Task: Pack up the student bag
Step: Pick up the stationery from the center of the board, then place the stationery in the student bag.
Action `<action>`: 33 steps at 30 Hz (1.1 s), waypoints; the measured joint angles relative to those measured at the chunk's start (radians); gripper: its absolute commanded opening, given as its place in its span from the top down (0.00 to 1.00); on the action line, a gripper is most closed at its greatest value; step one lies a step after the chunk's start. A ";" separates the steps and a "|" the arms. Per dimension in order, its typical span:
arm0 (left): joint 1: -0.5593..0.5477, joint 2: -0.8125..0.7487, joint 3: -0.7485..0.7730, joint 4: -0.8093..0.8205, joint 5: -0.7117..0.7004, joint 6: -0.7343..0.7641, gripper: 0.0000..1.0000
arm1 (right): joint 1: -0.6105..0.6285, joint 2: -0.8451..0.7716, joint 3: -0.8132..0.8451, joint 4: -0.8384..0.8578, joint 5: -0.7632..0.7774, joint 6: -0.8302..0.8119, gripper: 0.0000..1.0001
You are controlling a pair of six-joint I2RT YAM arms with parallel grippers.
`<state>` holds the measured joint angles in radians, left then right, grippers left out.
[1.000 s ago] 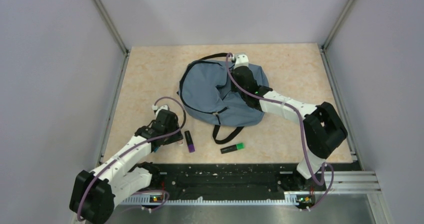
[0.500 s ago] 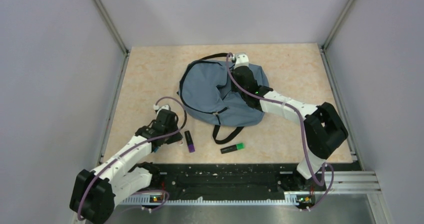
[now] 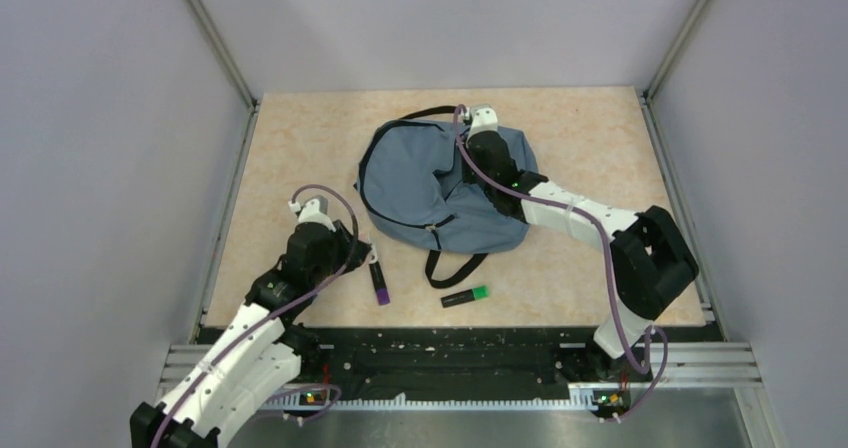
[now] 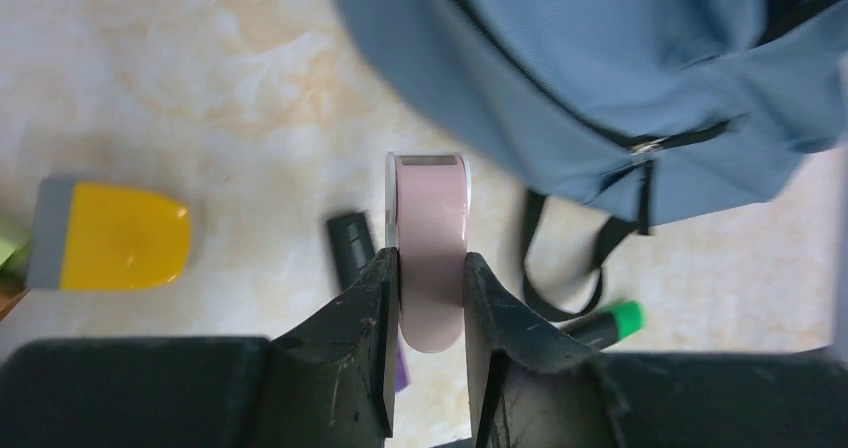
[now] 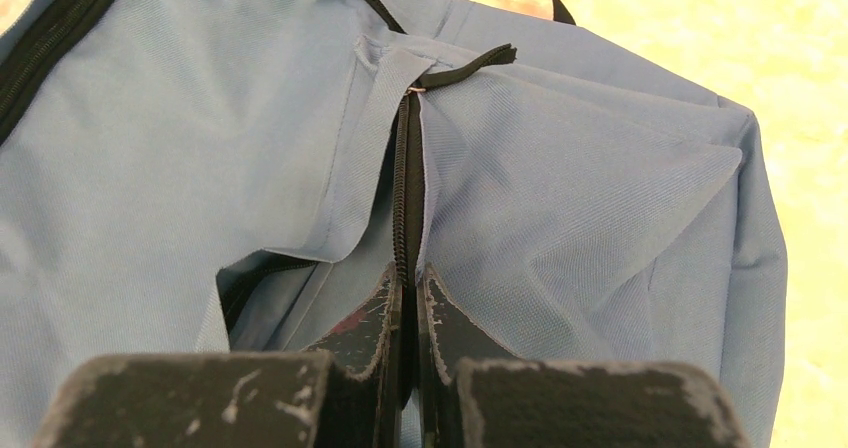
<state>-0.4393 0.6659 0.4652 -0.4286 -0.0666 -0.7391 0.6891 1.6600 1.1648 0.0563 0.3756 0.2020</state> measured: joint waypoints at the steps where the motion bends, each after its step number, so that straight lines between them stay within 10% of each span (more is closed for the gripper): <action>1: 0.000 -0.013 0.000 0.028 0.006 0.000 0.93 | 0.000 -0.002 0.000 -0.001 -0.003 0.000 1.00; 6: 0.000 0.042 0.029 0.177 0.064 0.003 0.93 | -0.005 -0.004 0.000 -0.004 -0.019 0.001 1.00; 23: 0.041 0.936 0.610 0.777 0.599 0.006 0.92 | -0.007 -0.031 0.000 -0.021 -0.090 0.013 1.00; 33: 0.079 1.085 0.628 0.826 0.697 -0.006 0.93 | -0.007 -0.039 0.000 -0.027 -0.100 0.019 1.00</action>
<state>-0.3599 1.7504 1.0931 0.3977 0.6304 -0.7456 0.6819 1.6215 1.1648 0.0292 0.2752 0.2214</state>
